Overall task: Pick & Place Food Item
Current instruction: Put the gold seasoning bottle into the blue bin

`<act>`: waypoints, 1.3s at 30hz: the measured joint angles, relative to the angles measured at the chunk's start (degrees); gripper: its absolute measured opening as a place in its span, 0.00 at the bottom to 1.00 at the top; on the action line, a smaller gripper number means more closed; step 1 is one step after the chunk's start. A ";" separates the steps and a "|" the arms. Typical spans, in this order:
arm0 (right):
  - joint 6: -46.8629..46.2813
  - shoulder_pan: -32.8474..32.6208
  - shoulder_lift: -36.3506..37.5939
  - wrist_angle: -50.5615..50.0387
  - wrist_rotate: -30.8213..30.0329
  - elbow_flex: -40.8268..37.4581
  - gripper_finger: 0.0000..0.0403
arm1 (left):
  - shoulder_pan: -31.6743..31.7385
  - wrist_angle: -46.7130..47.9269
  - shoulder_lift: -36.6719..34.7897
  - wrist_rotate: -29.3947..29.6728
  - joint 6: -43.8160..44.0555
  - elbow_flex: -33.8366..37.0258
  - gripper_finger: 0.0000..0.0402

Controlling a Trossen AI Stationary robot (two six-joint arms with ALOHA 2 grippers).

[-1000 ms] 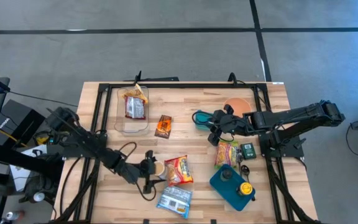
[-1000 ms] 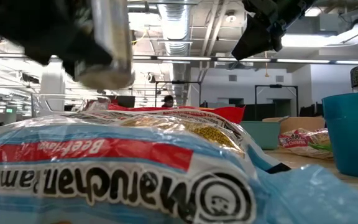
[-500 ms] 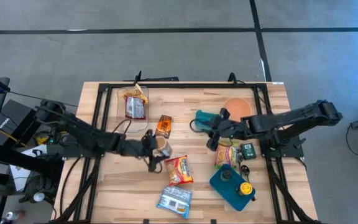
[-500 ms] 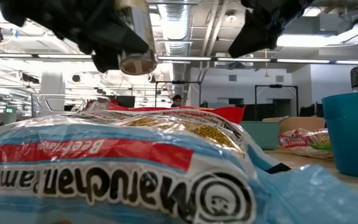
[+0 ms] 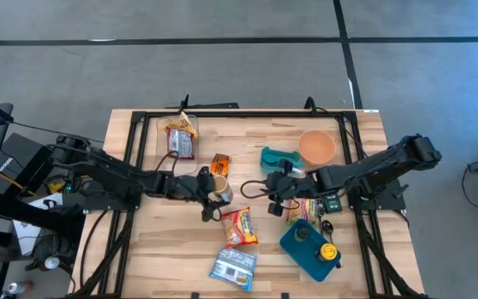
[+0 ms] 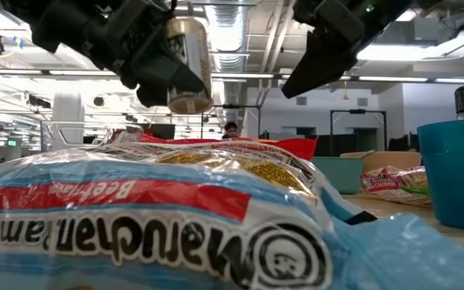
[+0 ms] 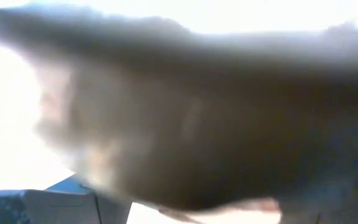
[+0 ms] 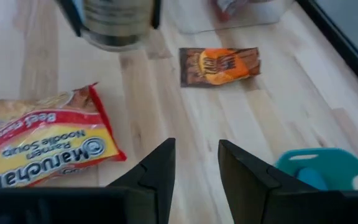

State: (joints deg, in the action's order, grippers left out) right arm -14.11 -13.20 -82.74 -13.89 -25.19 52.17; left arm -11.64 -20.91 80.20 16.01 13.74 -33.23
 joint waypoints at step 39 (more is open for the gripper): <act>-2.53 1.10 5.62 50.80 12.57 -24.38 0.36 | 0.82 -6.97 12.72 -7.73 -3.20 -7.17 0.70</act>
State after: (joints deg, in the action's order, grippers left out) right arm -16.64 -12.10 -77.12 36.91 -12.62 27.79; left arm -10.82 -27.88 92.92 8.28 10.54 -40.41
